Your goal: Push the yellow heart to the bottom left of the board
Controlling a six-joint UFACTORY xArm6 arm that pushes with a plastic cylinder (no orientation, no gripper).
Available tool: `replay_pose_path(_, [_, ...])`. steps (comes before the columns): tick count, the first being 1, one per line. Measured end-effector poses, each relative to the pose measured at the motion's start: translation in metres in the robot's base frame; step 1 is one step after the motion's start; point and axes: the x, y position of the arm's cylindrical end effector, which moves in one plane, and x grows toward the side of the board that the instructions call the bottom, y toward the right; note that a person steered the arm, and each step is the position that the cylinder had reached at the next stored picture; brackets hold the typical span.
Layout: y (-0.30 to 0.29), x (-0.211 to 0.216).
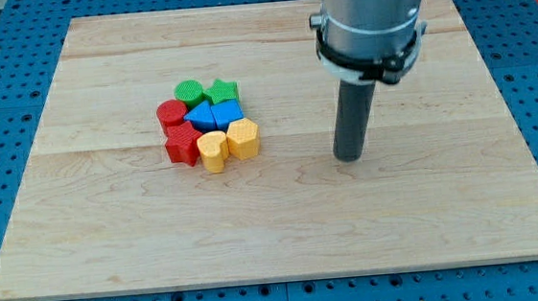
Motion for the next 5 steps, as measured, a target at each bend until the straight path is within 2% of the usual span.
replay_pose_path(1, [-0.001,-0.062])
replay_pose_path(3, [-0.027,-0.137])
replay_pose_path(5, [-0.025,-0.140])
